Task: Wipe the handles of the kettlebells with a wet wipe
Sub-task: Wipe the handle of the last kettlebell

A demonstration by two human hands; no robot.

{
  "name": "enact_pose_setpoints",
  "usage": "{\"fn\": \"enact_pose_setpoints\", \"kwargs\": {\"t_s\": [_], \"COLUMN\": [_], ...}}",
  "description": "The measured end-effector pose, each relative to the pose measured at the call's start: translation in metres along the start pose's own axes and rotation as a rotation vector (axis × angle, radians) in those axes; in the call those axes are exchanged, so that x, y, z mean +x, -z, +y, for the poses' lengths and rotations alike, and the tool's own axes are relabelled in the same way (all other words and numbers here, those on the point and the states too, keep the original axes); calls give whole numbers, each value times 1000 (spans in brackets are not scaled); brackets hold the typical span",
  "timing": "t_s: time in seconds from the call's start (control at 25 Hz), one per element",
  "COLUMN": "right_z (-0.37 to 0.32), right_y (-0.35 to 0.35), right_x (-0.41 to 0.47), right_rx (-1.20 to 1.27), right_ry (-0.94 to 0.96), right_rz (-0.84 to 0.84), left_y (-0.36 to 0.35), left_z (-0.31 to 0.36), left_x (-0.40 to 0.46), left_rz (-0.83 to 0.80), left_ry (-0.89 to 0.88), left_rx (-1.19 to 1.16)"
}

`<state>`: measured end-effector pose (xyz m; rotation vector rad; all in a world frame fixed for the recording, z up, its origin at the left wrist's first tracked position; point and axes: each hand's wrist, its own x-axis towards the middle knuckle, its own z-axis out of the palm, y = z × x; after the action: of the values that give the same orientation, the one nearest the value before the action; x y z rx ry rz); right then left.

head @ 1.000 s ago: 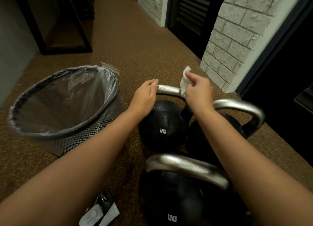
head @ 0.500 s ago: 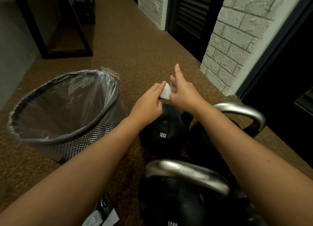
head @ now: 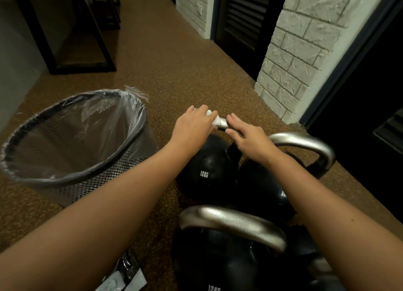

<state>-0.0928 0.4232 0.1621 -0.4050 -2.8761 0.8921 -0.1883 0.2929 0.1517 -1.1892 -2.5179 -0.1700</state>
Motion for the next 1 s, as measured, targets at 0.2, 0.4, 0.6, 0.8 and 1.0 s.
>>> {"fn": "enact_pose_setpoints", "kwargs": {"t_s": [0.2, 0.4, 0.6, 0.8, 1.0], "right_z": [-2, -8, -14, -15, -13], "right_y": [-6, -7, -6, -3, -2], "right_x": [-1, -2, -4, -7, -6], "right_rx": [-27, -109, -125, -121, -81], "right_ry": [-3, -11, -38, -34, -30], "right_rz": [28, 37, 26, 23, 23], "left_y": [-17, -20, -7, -18, -6], "left_z": [-12, -12, -10, -21, -18], "left_x": [-12, -22, -11, -29, -19], "left_rz": [178, 202, 61, 120, 78], "left_ry": [-45, -150, 48, 14, 44], "left_rx": [-189, -144, -335, -409, -489]}}
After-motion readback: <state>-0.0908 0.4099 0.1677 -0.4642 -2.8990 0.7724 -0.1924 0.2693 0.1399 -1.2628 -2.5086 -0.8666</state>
